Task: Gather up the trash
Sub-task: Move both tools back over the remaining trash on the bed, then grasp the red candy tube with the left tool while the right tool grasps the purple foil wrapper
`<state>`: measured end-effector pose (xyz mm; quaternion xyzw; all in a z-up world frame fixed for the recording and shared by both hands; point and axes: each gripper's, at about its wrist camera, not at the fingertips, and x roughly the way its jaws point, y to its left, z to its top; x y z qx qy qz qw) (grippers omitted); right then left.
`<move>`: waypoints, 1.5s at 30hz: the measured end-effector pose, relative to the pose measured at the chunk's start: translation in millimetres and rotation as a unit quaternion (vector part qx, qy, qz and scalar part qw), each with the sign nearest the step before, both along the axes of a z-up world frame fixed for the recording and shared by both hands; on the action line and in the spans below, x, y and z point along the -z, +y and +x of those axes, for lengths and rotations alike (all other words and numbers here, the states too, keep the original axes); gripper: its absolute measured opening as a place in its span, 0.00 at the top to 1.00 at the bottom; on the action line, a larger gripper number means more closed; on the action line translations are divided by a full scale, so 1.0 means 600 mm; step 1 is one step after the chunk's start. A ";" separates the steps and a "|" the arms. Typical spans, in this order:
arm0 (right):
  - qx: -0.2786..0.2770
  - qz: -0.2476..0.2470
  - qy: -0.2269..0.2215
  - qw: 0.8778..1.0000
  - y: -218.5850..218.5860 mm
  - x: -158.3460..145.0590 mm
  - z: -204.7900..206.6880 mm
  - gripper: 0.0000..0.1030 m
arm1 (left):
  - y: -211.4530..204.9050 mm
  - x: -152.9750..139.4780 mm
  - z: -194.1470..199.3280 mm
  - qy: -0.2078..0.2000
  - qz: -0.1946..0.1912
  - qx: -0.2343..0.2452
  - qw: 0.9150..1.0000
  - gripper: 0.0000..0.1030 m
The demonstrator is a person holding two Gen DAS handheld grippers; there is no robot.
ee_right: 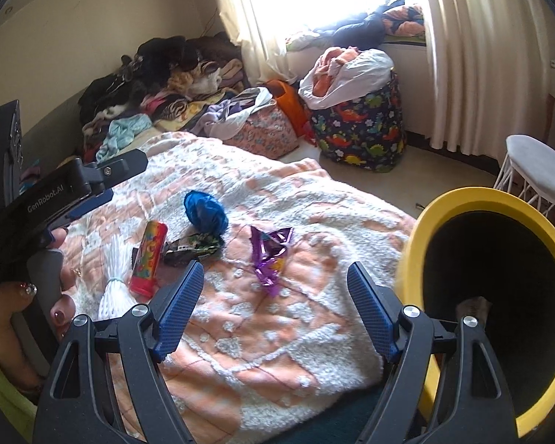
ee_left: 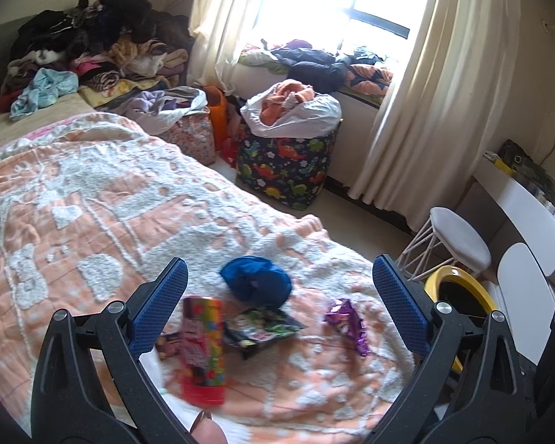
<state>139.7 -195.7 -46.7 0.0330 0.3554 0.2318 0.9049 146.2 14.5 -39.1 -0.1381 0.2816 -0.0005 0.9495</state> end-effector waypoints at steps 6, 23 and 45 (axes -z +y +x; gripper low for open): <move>-0.008 -0.013 0.006 1.000 0.032 0.016 0.018 0.25 | 0.037 0.022 -0.001 0.024 0.007 -0.016 1.000 0.11; -0.013 -0.032 0.069 0.997 0.078 0.095 0.102 0.47 | 0.076 0.106 0.026 0.107 -0.047 -0.011 0.993 0.49; -0.041 -0.004 0.082 0.996 0.044 0.067 0.063 0.79 | 0.071 0.097 0.034 0.143 -0.043 -0.012 0.989 0.73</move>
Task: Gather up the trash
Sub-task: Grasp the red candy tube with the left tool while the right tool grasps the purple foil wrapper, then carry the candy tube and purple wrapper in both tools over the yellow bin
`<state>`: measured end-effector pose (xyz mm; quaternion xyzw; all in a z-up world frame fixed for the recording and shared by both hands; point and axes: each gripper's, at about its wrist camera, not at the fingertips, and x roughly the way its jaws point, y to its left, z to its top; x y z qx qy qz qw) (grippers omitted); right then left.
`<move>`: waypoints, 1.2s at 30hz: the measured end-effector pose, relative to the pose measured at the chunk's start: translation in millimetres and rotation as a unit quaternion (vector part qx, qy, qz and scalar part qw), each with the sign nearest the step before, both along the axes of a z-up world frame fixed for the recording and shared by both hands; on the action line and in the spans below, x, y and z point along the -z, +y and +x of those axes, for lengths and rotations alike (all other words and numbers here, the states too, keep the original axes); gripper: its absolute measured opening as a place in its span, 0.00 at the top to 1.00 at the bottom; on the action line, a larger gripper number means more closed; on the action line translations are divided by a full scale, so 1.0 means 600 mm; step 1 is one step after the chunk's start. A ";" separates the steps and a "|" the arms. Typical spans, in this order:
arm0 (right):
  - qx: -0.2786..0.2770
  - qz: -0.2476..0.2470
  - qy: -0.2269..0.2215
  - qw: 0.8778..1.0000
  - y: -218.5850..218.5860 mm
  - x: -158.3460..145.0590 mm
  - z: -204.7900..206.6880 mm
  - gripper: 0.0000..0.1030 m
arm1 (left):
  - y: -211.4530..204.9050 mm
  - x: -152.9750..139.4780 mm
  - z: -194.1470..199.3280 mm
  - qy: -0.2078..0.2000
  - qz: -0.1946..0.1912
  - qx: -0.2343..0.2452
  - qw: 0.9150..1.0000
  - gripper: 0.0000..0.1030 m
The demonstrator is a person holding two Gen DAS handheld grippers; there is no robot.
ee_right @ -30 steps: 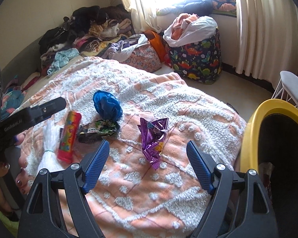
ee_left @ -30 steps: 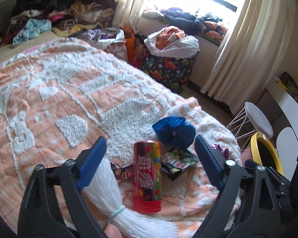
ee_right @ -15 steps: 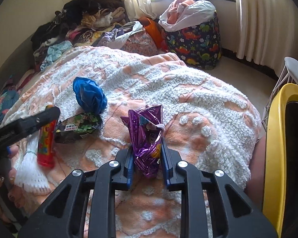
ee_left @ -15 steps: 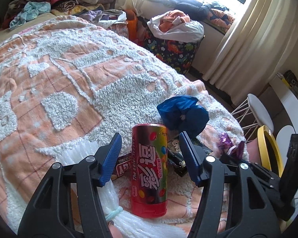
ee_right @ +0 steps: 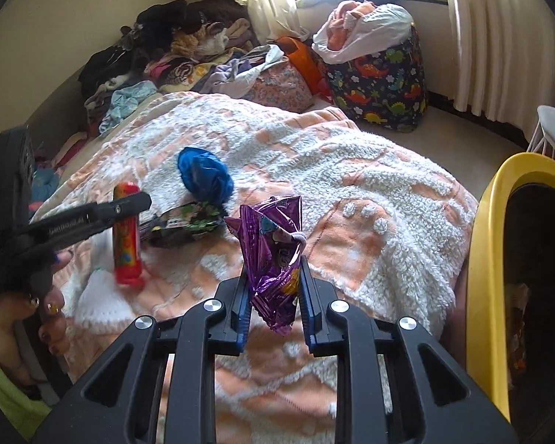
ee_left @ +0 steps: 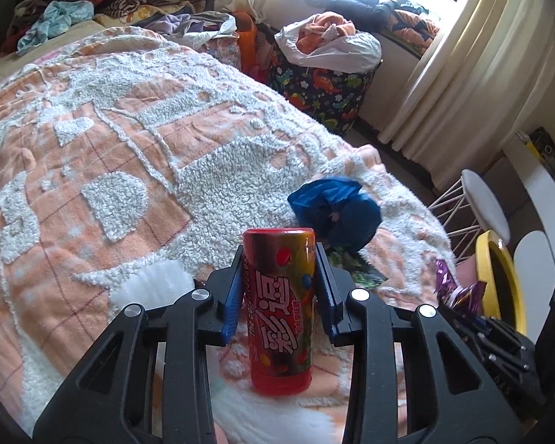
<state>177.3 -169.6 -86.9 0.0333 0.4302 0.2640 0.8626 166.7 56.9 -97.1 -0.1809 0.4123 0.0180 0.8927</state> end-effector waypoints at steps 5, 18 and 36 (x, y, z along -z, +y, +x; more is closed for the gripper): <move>-0.011 0.006 0.001 1.000 -0.005 -0.017 -0.019 0.79 | -0.007 -0.031 -0.008 -0.015 -0.006 -0.003 1.000 0.74; -0.014 0.021 -0.025 0.999 -0.041 -0.073 -0.046 0.79 | -0.035 -0.116 -0.013 -0.060 -0.003 -0.006 0.998 0.74; 0.035 0.046 -0.043 0.997 -0.138 -0.094 -0.060 0.79 | -0.122 -0.154 -0.004 -0.085 0.009 0.030 0.996 0.74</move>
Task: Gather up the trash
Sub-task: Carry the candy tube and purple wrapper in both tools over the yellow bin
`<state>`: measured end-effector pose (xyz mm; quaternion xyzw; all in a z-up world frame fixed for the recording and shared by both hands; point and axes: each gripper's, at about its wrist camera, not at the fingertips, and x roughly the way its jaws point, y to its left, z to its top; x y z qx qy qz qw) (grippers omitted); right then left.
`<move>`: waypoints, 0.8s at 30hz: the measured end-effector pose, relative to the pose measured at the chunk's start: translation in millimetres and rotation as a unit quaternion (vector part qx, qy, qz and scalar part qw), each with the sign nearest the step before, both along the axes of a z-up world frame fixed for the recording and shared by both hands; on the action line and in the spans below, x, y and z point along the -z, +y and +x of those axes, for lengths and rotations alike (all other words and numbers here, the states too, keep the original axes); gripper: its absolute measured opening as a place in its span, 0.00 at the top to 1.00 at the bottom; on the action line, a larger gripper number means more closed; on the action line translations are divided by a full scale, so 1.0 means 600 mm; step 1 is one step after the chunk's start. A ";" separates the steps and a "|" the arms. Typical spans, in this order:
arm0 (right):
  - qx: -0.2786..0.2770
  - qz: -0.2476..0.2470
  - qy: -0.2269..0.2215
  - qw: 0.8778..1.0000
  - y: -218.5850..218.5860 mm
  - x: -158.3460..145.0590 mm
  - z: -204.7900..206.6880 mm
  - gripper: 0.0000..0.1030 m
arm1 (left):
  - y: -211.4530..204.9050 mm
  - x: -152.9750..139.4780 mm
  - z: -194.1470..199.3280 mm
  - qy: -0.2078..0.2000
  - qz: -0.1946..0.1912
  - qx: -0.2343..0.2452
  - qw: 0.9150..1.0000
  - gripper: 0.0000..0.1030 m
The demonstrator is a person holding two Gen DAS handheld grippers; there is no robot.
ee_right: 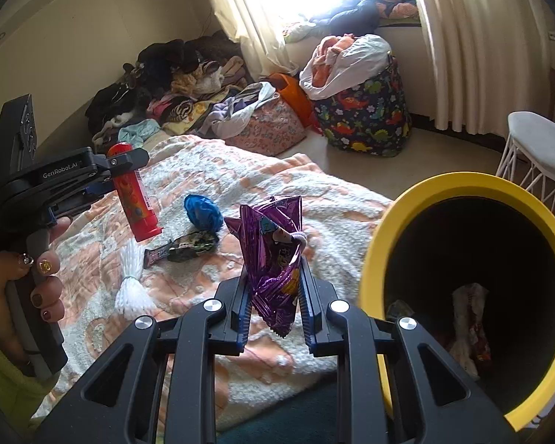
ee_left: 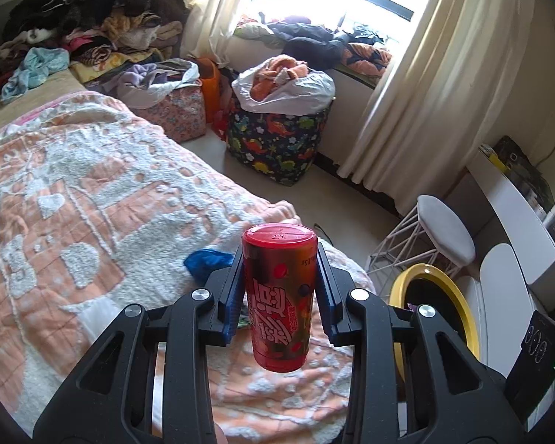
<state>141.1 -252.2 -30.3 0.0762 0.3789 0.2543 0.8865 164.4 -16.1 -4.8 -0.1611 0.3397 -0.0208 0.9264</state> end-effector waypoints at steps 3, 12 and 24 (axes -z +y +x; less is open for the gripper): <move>0.008 0.002 -0.003 1.000 -0.017 -0.003 -0.003 0.79 | -0.019 -0.004 0.003 -0.002 0.003 0.009 1.000 0.74; 0.029 0.011 -0.008 0.999 -0.061 -0.009 -0.010 0.79 | -0.064 -0.009 0.007 -0.008 0.011 0.032 0.999 0.74; 0.053 0.022 -0.013 0.998 -0.099 -0.016 -0.014 0.79 | -0.113 -0.013 0.007 -0.011 0.020 0.059 0.998 0.74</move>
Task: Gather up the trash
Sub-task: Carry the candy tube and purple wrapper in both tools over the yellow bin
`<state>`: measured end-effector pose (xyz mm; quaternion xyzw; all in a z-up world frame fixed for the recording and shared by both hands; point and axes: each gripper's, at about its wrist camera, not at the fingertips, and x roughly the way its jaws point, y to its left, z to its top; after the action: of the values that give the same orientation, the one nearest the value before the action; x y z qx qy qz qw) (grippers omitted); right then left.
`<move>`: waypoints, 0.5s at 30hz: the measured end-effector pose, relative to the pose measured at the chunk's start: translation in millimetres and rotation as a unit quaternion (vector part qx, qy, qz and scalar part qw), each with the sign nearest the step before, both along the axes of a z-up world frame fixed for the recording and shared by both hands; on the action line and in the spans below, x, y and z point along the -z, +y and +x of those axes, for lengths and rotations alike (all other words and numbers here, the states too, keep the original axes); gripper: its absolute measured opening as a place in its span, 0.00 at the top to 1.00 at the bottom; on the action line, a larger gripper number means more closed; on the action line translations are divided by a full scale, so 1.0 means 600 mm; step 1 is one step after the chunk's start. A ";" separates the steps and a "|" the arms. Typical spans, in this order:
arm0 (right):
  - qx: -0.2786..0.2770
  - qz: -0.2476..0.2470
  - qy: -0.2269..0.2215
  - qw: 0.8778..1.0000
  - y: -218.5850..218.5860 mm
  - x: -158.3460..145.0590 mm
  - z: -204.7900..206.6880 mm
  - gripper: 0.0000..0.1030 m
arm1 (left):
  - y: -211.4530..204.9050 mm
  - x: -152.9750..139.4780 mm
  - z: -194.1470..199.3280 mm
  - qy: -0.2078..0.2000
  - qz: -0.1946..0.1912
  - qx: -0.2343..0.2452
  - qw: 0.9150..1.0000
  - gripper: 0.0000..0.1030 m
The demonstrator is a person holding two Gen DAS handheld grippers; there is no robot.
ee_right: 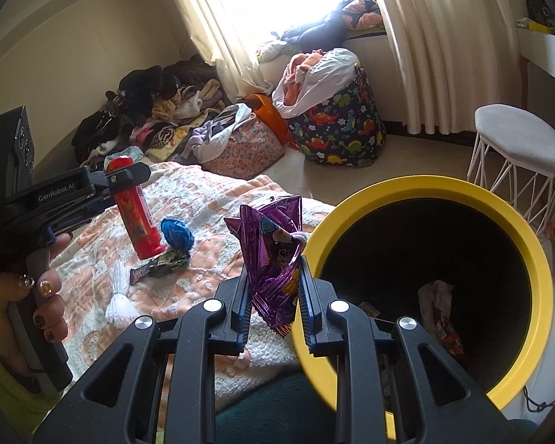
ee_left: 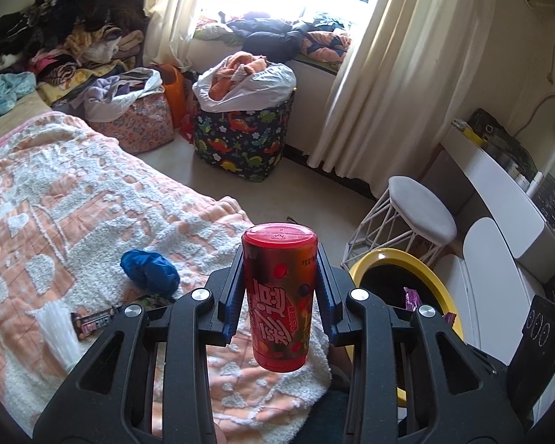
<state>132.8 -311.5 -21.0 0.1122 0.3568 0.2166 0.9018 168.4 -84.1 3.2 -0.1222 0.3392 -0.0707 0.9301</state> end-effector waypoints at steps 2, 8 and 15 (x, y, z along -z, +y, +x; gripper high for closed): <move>0.004 0.002 -0.001 1.000 -0.005 -0.001 0.000 0.79 | -0.008 0.000 0.001 0.000 0.001 0.004 1.000 0.74; 0.014 0.006 -0.003 1.000 -0.022 -0.003 0.000 0.79 | -0.029 -0.002 0.001 -0.002 0.004 0.014 1.000 0.74; 0.027 0.009 -0.006 1.000 -0.039 -0.004 -0.004 0.79 | -0.057 -0.003 0.002 -0.002 0.007 0.029 1.000 0.74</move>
<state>130.3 -335.1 -18.7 0.1286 0.3464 0.1965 0.9082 169.7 -118.1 5.0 -0.1059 0.3411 -0.0955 0.9292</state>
